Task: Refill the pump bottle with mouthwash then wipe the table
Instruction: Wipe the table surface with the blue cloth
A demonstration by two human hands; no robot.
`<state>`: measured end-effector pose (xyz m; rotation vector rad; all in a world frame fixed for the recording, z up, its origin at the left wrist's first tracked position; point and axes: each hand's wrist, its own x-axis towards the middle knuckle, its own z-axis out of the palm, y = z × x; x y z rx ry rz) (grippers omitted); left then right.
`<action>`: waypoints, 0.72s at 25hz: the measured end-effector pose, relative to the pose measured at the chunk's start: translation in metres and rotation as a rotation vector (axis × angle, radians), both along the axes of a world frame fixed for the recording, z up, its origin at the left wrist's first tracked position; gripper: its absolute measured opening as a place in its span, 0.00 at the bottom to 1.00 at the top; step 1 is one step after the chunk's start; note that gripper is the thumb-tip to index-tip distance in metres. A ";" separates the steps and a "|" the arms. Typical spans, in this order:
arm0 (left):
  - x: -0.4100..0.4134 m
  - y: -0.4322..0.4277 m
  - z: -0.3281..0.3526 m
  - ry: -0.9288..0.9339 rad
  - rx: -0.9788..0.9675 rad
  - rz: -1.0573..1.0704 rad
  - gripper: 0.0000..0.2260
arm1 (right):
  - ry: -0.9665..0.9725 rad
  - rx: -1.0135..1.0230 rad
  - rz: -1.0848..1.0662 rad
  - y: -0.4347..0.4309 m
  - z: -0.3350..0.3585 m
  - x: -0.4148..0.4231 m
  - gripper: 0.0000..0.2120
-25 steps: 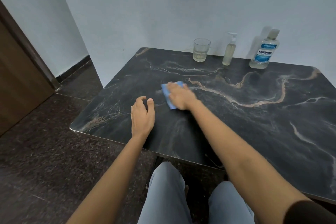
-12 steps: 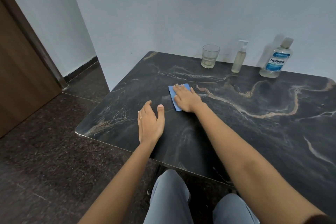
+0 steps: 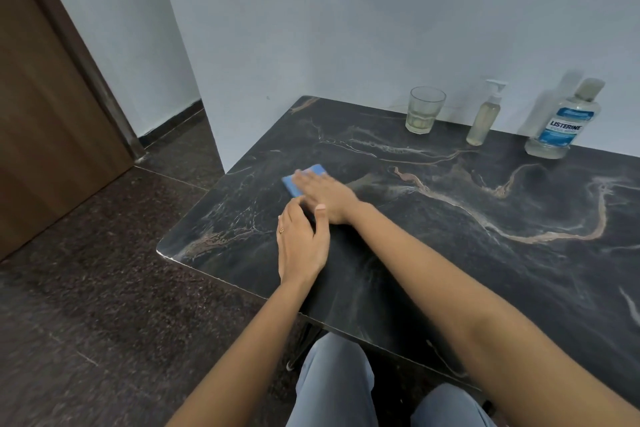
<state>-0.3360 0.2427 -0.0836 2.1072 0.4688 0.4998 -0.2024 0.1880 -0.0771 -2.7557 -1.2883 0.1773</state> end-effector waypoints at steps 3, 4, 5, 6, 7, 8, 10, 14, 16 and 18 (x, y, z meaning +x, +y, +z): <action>0.001 0.002 -0.003 -0.024 -0.024 0.005 0.21 | 0.049 0.015 0.217 0.001 0.004 0.005 0.25; 0.001 0.001 -0.003 -0.013 -0.023 0.007 0.22 | 0.050 0.022 0.147 0.001 0.008 0.017 0.25; 0.001 0.001 -0.003 0.006 -0.021 0.010 0.24 | 0.045 0.016 0.017 -0.001 0.010 0.029 0.25; 0.001 0.001 -0.003 0.024 -0.020 0.013 0.24 | 0.036 0.010 -0.142 -0.002 0.008 0.037 0.26; 0.000 0.001 -0.003 0.029 -0.014 0.014 0.25 | 0.031 -0.008 -0.259 0.000 0.006 0.040 0.26; 0.000 0.000 -0.003 0.025 -0.002 0.012 0.24 | 0.032 -0.014 -0.281 0.004 0.005 0.037 0.26; 0.001 0.001 -0.004 0.005 0.012 0.007 0.21 | 0.019 0.006 -0.094 0.011 0.003 0.016 0.25; 0.001 0.000 -0.003 0.024 0.036 -0.002 0.22 | 0.045 0.085 0.006 -0.016 0.007 0.015 0.24; 0.000 -0.002 -0.003 0.045 0.084 -0.006 0.23 | 0.022 0.083 -0.209 -0.037 0.007 0.030 0.25; -0.002 -0.003 -0.003 0.058 0.128 -0.030 0.23 | 0.001 0.086 -0.388 -0.064 0.003 0.037 0.25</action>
